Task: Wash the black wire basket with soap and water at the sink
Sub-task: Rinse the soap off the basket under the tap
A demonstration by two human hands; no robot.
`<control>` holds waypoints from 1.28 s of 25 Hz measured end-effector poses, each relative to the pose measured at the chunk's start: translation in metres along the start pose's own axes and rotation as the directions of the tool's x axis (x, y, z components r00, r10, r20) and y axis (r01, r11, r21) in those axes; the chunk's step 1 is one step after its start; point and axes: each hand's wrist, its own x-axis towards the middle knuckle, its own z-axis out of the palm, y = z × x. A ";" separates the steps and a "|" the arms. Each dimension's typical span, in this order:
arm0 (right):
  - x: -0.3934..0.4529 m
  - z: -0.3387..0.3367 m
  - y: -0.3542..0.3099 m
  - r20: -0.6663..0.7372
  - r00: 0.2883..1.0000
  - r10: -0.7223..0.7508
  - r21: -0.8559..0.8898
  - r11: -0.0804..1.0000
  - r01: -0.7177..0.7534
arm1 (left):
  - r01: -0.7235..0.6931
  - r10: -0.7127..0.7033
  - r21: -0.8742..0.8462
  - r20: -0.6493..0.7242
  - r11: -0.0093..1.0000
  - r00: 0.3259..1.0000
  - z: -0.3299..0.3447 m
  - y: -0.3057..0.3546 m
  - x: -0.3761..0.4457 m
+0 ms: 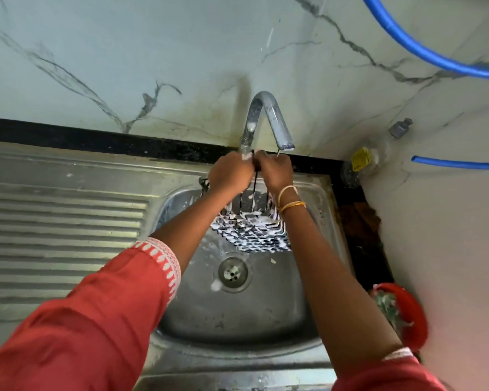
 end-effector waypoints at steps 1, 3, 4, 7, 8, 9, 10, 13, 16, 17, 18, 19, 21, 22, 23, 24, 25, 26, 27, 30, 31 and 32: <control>-0.001 -0.005 0.004 0.074 0.997 -0.033 0.033 0.999 0.031 | 0.079 -0.078 -0.107 0.011 0.991 0.997 -0.006 -0.007 0.007; -0.001 -0.021 0.024 0.099 0.993 -0.067 -0.107 0.991 0.078 | 0.195 -0.192 -0.292 0.037 0.936 0.981 -0.015 -0.023 0.021; -0.001 -0.025 0.031 0.048 0.997 -0.056 -0.233 0.970 0.066 | 0.188 -0.181 -0.306 0.050 0.933 0.982 -0.016 -0.025 0.021; -0.003 -0.008 0.023 -0.025 1.000 -0.012 -0.481 0.877 -0.001 | -0.052 0.052 -0.041 0.020 0.998 0.998 -0.006 -0.006 0.009; -0.004 -0.004 0.018 -0.018 0.999 -0.044 -0.528 0.849 0.028 | -0.101 0.101 0.015 -0.025 0.995 0.995 -0.006 -0.003 0.010; -0.007 -0.007 0.015 -0.011 0.995 -0.097 -0.559 0.826 0.074 | -0.102 0.102 0.001 -0.053 0.995 0.993 -0.009 -0.002 0.013; -0.008 -0.014 0.017 0.003 0.989 -0.151 -0.592 0.796 0.124 | -0.054 0.050 -0.082 -0.057 0.995 0.997 -0.016 -0.008 0.019; -0.014 -0.040 0.028 -0.013 0.982 -0.187 -0.758 0.642 0.112 | 0.050 -0.069 -0.159 -0.116 0.986 0.991 -0.035 -0.030 0.026; -0.015 -0.022 0.009 0.030 0.975 -0.220 -0.837 0.528 0.145 | -0.085 0.130 0.350 -0.107 0.933 0.986 -0.012 -0.017 0.003; -0.018 -0.014 -0.001 0.069 0.962 -0.265 -0.848 0.492 0.196 | -0.142 0.185 0.419 -0.064 0.897 0.981 -0.002 -0.009 -0.006; -0.020 -0.009 -0.007 0.095 0.942 -0.321 -0.845 0.474 0.247 | -0.161 0.193 0.398 -0.043 0.903 0.980 0.005 -0.003 -0.011; -0.018 -0.011 -0.009 0.119 0.926 -0.359 -0.837 0.465 0.288 | -0.149 0.175 0.376 -0.035 0.914 0.984 0.008 -0.003 -0.009; -0.011 -0.031 0.000 0.148 0.933 -0.328 -0.805 0.508 0.306 | -0.106 0.133 0.347 -0.056 0.932 0.990 0.005 -0.010 -0.003; -0.004 -0.045 0.010 0.133 0.955 -0.265 -0.732 0.623 0.275 | -0.075 0.094 0.331 -0.043 0.941 0.995 0.005 -0.017 0.002; -0.001 -0.056 0.018 0.115 0.977 -0.182 -0.551 0.806 0.215 | -0.047 0.052 0.299 -0.011 0.953 0.999 0.005 -0.021 0.005; -0.002 -0.061 0.025 0.080 0.991 -0.104 -0.295 0.947 0.124 | -0.043 0.035 0.275 0.037 0.960 0.999 0.006 -0.020 0.006; -0.004 -0.063 0.029 0.032 0.999 -0.029 -0.056 0.998 0.031 | -0.065 0.041 0.268 0.093 0.961 0.995 0.009 -0.017 0.005; -0.004 -0.064 0.034 -0.011 0.999 0.035 0.100 0.994 -0.033 | -0.087 0.054 0.244 0.139 0.966 0.989 0.015 -0.012 0.006; -0.005 -0.063 0.037 -0.041 0.997 0.072 0.144 0.988 -0.065 | -0.095 0.063 0.213 0.155 0.972 0.986 0.021 -0.008 0.007; -0.002 -0.070 0.039 -0.082 0.989 0.119 0.072 0.991 -0.113 | -0.148 0.105 0.173 0.238 0.974 0.966 0.035 0.013 0.015; 0.002 -0.076 0.038 -0.097 0.989 0.115 0.025 0.993 -0.113 | -0.156 0.111 0.118 0.318 0.981 0.941 0.040 0.022 0.018; 0.007 -0.083 0.037 -0.108 0.988 0.107 -0.006 0.994 -0.108 | -0.134 0.111 0.032 0.393 0.991 0.913 0.043 0.031 0.020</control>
